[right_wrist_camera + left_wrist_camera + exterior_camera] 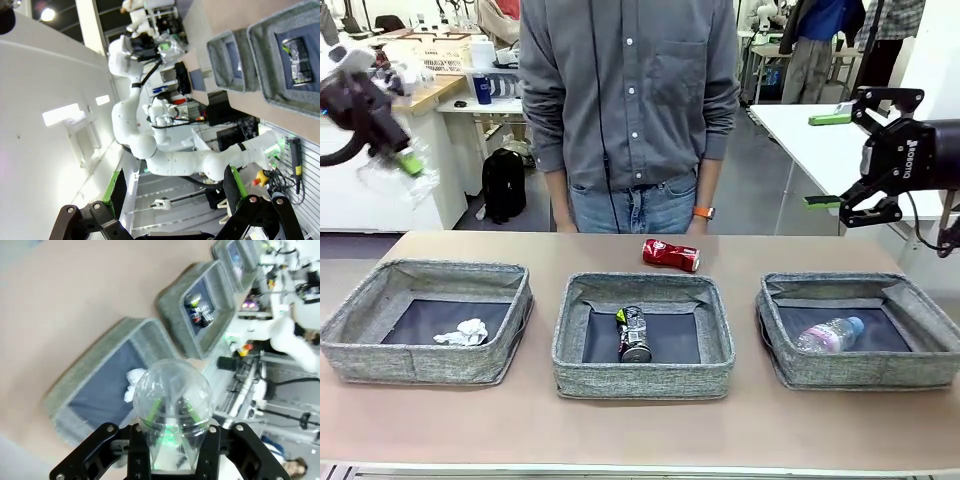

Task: Sort the waste into the appropriate baskets.
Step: Pick up the waste item pointed out by the person.

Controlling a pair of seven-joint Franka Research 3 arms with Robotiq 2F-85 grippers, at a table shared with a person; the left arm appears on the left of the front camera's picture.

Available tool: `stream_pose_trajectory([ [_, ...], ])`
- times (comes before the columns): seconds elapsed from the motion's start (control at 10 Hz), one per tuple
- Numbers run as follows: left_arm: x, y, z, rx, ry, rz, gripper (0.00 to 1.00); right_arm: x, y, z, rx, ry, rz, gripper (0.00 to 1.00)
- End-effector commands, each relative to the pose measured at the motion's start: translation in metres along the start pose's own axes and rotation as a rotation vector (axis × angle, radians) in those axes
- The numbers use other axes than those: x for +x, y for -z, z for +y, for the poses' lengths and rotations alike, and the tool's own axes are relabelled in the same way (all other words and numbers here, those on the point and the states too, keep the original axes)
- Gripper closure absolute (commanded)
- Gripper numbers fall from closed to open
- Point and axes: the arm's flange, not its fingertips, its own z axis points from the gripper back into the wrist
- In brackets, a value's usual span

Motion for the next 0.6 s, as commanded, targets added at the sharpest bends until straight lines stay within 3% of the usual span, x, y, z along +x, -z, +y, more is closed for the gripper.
stream_pose_trajectory([
  [0.0, 0.019, 0.021, -0.05, -0.026, -0.142, 0.001, 0.84, -0.001, 0.0, 0.003, 0.016, 0.017, -0.006, 0.0],
  [0.2, 0.05, 0.06, -0.127, 0.039, -0.296, 0.112, 0.84, -0.001, 0.0, 0.003, 0.016, 0.017, -0.006, 0.0],
  [0.5, 0.081, 0.106, -0.231, 0.186, -0.331, 0.195, 0.84, -0.001, 0.0, 0.003, 0.016, 0.017, -0.006, 0.0],
])
